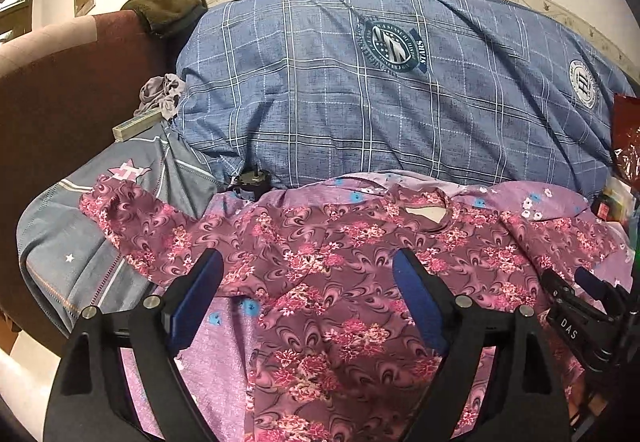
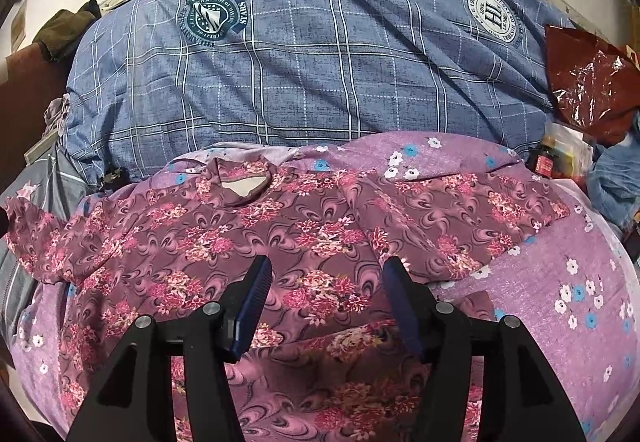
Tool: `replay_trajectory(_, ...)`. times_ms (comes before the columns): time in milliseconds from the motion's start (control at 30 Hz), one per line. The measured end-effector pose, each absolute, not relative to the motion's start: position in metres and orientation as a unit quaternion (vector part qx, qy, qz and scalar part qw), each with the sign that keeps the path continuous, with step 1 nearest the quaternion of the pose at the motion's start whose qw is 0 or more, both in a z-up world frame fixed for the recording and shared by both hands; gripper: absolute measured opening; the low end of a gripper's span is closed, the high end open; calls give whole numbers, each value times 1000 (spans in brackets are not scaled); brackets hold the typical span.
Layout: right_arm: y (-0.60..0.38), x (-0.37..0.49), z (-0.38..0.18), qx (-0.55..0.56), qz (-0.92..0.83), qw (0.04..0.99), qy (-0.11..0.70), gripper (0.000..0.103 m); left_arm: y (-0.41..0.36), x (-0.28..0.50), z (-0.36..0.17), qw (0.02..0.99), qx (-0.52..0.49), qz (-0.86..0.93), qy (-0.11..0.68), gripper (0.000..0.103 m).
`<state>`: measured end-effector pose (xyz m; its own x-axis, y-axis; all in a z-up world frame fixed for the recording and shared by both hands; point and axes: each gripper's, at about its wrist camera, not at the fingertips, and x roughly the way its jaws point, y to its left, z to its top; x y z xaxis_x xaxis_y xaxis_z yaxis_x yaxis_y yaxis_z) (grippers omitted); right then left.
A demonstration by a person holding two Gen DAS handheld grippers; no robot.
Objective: Fold small clothes
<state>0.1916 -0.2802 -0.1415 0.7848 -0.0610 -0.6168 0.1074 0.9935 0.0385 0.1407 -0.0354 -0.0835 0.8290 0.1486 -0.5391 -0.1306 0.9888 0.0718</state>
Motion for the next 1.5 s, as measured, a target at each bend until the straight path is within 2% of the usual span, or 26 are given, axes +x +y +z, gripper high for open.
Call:
replay_trajectory(267,-281,192,-142,35,-44,943,329,60,-17,155,-94,943,-14,79,322,87)
replay_trajectory(400,-281,192,-143,36,-42,942,332,60,81,172,-106,915,-111,166,350,87)
replay_trajectory(500,-282,194,-145,43,-39,940,337,60,174,171,-110,888,-189,254,333,87)
replay_trajectory(633,-275,196,-148,42,-34,938,342,60,261,175,-110,864,-241,304,320,87)
replay_trajectory(767,-265,201,-152,31,-32,937,347,60,301,198,-120,851,-288,274,343,87)
replay_trajectory(967,-253,209,-158,22,-31,934,355,60,311,226,-140,849,-322,240,345,86)
replay_trajectory(1033,-251,212,-160,19,-29,933,359,59,311,239,-140,852,-314,222,355,73)
replay_trajectory(1067,-249,213,-161,18,-29,933,359,59,312,245,-142,850,-317,216,362,59)
replay_trajectory(1100,-248,214,-162,16,-28,932,360,57,315,251,-144,848,-322,211,364,39)
replay_trajectory(1133,-246,215,-163,13,-28,932,361,57,319,258,-147,845,-328,207,368,30)
replay_trajectory(1167,-246,215,-163,13,-28,932,361,56,322,264,-151,841,-334,205,374,16)
replay_trajectory(1233,-247,216,-165,16,-28,932,361,36,323,267,-152,841,-335,206,372,12)
replay_trajectory(1267,-249,217,-166,19,-27,931,364,32,319,268,-147,849,-322,202,367,9)
replay_trajectory(1500,-285,217,-169,77,-42,921,380,31,244,278,-90,897,-234,126,354,7)
